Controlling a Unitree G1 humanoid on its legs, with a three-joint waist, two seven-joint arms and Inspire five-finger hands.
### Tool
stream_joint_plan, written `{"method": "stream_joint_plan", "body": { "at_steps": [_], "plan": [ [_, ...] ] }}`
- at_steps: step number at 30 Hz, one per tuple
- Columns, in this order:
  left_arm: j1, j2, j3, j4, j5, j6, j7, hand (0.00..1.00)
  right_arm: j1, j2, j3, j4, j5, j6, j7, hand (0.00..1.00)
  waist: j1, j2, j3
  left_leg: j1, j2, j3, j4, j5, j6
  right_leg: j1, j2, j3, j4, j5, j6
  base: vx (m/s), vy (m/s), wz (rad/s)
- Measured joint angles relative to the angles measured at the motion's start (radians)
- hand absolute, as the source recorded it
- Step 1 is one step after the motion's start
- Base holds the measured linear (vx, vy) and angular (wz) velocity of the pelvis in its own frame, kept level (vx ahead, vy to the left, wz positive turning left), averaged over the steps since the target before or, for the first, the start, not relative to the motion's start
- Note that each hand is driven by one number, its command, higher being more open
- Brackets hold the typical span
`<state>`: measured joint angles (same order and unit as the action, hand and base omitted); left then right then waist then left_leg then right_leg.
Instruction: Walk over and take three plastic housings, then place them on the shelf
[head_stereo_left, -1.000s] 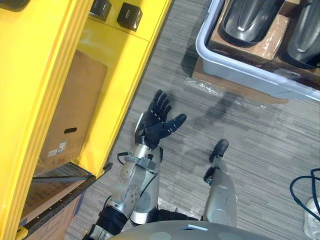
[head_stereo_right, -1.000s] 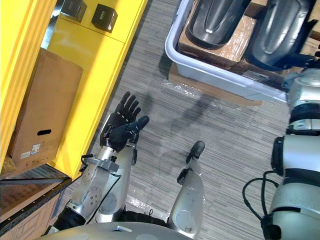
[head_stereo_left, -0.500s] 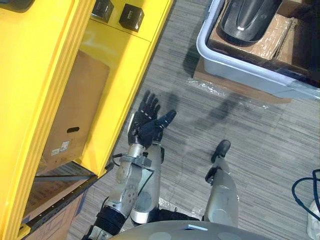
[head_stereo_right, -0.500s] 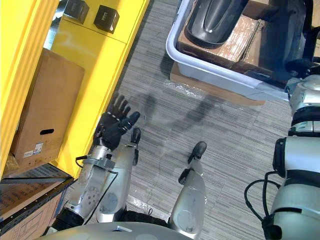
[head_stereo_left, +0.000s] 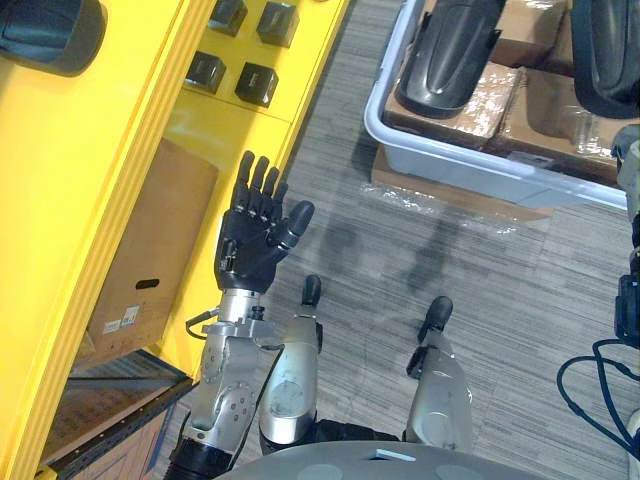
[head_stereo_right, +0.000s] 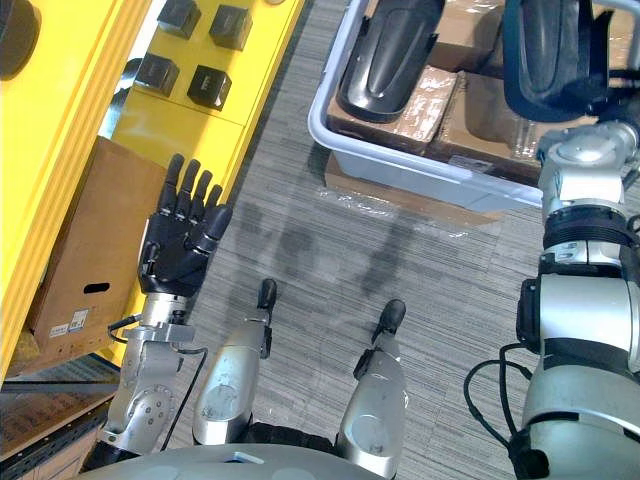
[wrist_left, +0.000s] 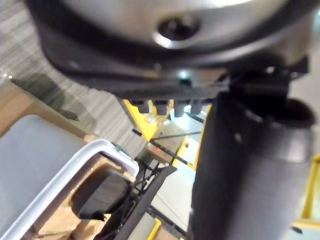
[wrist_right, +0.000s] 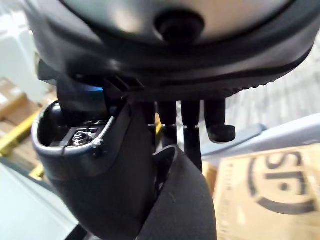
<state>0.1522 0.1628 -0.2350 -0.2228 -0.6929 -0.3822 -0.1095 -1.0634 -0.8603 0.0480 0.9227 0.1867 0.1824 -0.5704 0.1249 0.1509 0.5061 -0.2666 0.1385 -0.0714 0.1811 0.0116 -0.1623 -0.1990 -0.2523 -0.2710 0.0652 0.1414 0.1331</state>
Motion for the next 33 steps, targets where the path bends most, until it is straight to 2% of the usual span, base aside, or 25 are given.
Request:
{"method": "stream_joint_plan", "body": {
  "at_steps": [3, 5, 7, 8, 10, 13, 14, 16, 19, 23, 27, 30, 33],
  "plan": [
    [-0.013, 0.049, 0.030, -0.064, 0.006, 0.030, -0.023, 1.00, 0.059, 0.015, -0.018, -0.099, -0.076, -0.056, -0.009, 0.00, -0.003, -0.013, -0.006, 0.070, 0.016, 0.012, -0.046, 0.010, -0.006, 0.054, 0.014, -0.002, -0.019, -0.003, -0.001, 0.02, -0.037, -0.08],
    [-0.049, 0.072, 0.049, -0.069, -0.004, 0.075, -0.049, 1.00, 0.076, 0.048, -0.042, -0.131, -0.139, -0.083, -0.010, 0.00, -0.015, -0.032, -0.025, 0.095, 0.021, 0.016, -0.075, 0.021, -0.009, 0.068, 0.020, -0.003, -0.028, -0.006, -0.003, 0.02, -0.036, -0.02],
    [-0.115, 0.105, 0.042, -0.050, -0.017, 0.178, -0.073, 1.00, 0.135, 0.113, -0.060, -0.169, -0.218, -0.110, -0.008, 0.00, -0.023, -0.073, -0.074, 0.125, 0.030, 0.029, -0.122, 0.037, -0.013, 0.082, 0.029, -0.004, -0.053, -0.002, 0.001, 0.04, -0.030, -0.08],
    [-0.131, 0.112, 0.038, -0.044, -0.030, 0.206, -0.085, 1.00, 0.153, 0.130, -0.059, -0.184, -0.237, -0.112, -0.006, 0.00, -0.023, -0.084, -0.083, 0.137, 0.032, 0.036, -0.133, 0.041, -0.013, 0.086, 0.031, 0.000, -0.055, -0.002, 0.001, 0.07, -0.026, -0.15],
    [-0.207, 0.115, 0.001, 0.007, -0.114, 0.324, -0.121, 1.00, 0.221, 0.184, -0.059, -0.224, -0.341, -0.129, 0.012, 0.00, -0.034, -0.114, -0.117, 0.186, 0.034, 0.052, -0.165, 0.045, -0.014, 0.127, 0.032, 0.001, -0.080, 0.000, 0.003, 0.08, -0.016, -0.10],
    [-0.291, 0.097, -0.041, 0.109, -0.250, 0.456, -0.104, 1.00, 0.286, 0.238, -0.057, -0.286, -0.421, -0.161, 0.031, 0.00, -0.053, -0.136, -0.175, 0.223, 0.034, 0.071, -0.196, 0.046, -0.014, 0.156, 0.035, 0.004, -0.113, 0.006, 0.011, 0.08, -0.006, -0.10],
    [-0.306, 0.085, -0.046, 0.135, -0.271, 0.475, -0.095, 1.00, 0.301, 0.242, -0.057, -0.304, -0.429, -0.170, 0.034, 0.00, -0.055, -0.139, -0.187, 0.229, 0.035, 0.075, -0.204, 0.046, -0.014, 0.161, 0.036, 0.005, -0.120, 0.006, 0.012, 0.08, -0.008, -0.11],
    [-0.344, 0.050, -0.042, 0.228, -0.432, 0.540, -0.017, 1.00, 0.330, 0.263, -0.055, -0.352, -0.487, -0.216, 0.041, 0.00, -0.073, -0.148, -0.216, 0.259, 0.042, 0.094, -0.224, 0.047, -0.015, 0.173, 0.042, 0.008, -0.123, 0.006, 0.012, 0.08, -0.011, -0.15],
    [-0.374, 0.032, -0.041, 0.317, -0.547, 0.585, 0.052, 1.00, 0.370, 0.277, -0.056, -0.428, -0.527, -0.258, 0.041, 0.00, -0.089, -0.166, -0.241, 0.278, 0.047, 0.116, -0.225, 0.047, -0.015, 0.187, 0.047, 0.007, -0.130, 0.006, 0.012, 0.04, -0.015, -0.11],
    [-0.385, 0.018, -0.043, 0.358, -0.578, 0.610, 0.066, 1.00, 0.435, 0.304, -0.034, -0.516, -0.590, -0.311, 0.041, 0.00, -0.107, -0.189, -0.281, 0.298, 0.046, 0.122, -0.226, 0.046, -0.015, 0.213, 0.047, 0.003, -0.141, 0.006, 0.012, 0.00, 0.000, 0.00],
    [-0.400, -0.006, -0.046, 0.358, -0.598, 0.606, 0.104, 1.00, 0.466, 0.362, 0.014, -0.543, -0.613, -0.314, 0.043, 0.00, -0.103, -0.194, -0.316, 0.311, 0.047, 0.127, -0.235, 0.045, -0.016, 0.222, 0.047, 0.001, -0.143, 0.006, 0.012, -0.06, 0.000, 0.00],
    [-0.409, -0.013, -0.093, 0.369, -0.604, 0.599, 0.136, 1.00, 0.493, 0.411, 0.069, -0.548, -0.613, -0.320, 0.056, 0.00, -0.100, -0.201, -0.347, 0.314, 0.047, 0.129, -0.239, 0.048, -0.016, 0.223, 0.047, -0.001, -0.143, 0.006, 0.012, -0.04, 0.002, 0.00],
    [-0.413, -0.033, -0.118, 0.398, -0.644, 0.597, 0.141, 1.00, 0.504, 0.446, 0.112, -0.548, -0.614, -0.320, 0.087, 0.00, -0.100, -0.206, -0.353, 0.329, 0.047, 0.131, -0.248, 0.055, -0.017, 0.232, 0.046, -0.002, -0.143, 0.007, 0.012, -0.02, 0.003, 0.00]
  ]
}}
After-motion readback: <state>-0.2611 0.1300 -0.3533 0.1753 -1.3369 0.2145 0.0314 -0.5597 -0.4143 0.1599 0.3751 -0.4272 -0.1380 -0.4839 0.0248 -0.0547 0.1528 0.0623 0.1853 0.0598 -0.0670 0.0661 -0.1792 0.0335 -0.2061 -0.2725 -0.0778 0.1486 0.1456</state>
